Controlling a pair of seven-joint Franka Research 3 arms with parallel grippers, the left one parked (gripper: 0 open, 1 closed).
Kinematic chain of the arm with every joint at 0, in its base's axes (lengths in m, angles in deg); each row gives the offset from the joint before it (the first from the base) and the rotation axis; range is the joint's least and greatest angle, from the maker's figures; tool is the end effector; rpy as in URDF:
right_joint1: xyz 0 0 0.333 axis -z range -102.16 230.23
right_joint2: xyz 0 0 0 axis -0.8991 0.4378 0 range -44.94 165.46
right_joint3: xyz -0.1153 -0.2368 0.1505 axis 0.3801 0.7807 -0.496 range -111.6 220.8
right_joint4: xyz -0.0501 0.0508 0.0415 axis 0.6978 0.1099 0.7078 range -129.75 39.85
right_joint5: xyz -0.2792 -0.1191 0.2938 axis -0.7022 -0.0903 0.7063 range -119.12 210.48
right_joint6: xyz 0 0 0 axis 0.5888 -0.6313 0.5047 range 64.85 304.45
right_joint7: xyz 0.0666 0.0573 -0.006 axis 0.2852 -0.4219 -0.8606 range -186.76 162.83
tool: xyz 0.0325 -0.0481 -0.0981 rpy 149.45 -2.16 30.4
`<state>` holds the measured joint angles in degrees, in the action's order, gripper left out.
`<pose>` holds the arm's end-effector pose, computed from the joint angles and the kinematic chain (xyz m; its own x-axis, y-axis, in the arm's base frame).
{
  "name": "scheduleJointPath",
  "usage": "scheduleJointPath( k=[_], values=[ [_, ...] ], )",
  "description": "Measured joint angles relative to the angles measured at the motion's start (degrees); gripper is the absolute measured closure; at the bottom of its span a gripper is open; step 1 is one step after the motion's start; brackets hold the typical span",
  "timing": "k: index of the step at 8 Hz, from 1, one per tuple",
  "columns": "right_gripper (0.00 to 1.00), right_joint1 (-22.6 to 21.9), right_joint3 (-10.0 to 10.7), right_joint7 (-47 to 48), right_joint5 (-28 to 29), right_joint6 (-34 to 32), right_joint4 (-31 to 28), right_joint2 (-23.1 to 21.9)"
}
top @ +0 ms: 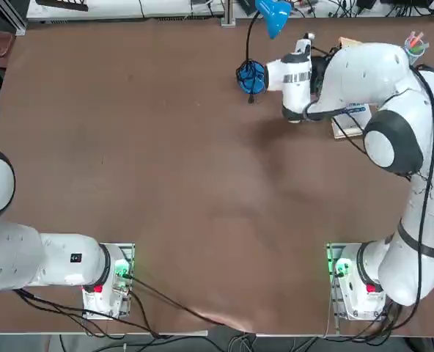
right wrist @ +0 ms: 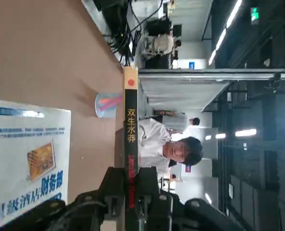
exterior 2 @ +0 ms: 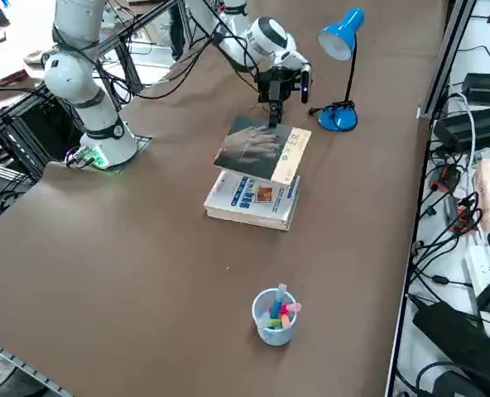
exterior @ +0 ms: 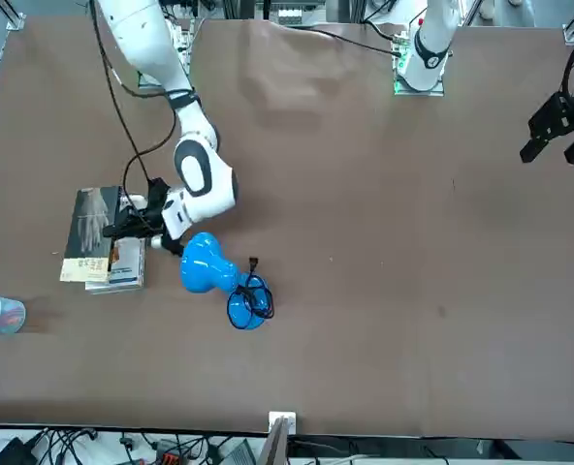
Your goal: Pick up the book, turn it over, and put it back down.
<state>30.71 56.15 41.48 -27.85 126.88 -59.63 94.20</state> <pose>0.5648 0.2173 0.1906 0.9543 0.2965 0.0361 0.0044 -0.1350 0.9908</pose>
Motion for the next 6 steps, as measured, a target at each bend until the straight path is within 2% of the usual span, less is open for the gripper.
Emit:
scheduleJointPath(
  k=[3,6],
  values=[
    [0.89,-1.4,0.0,7.3,-3.5,1.9,-4.6,0.2],
    [0.89,-1.6,0.0,10.3,-3.9,2.2,-5.5,2.3]
  ],
)
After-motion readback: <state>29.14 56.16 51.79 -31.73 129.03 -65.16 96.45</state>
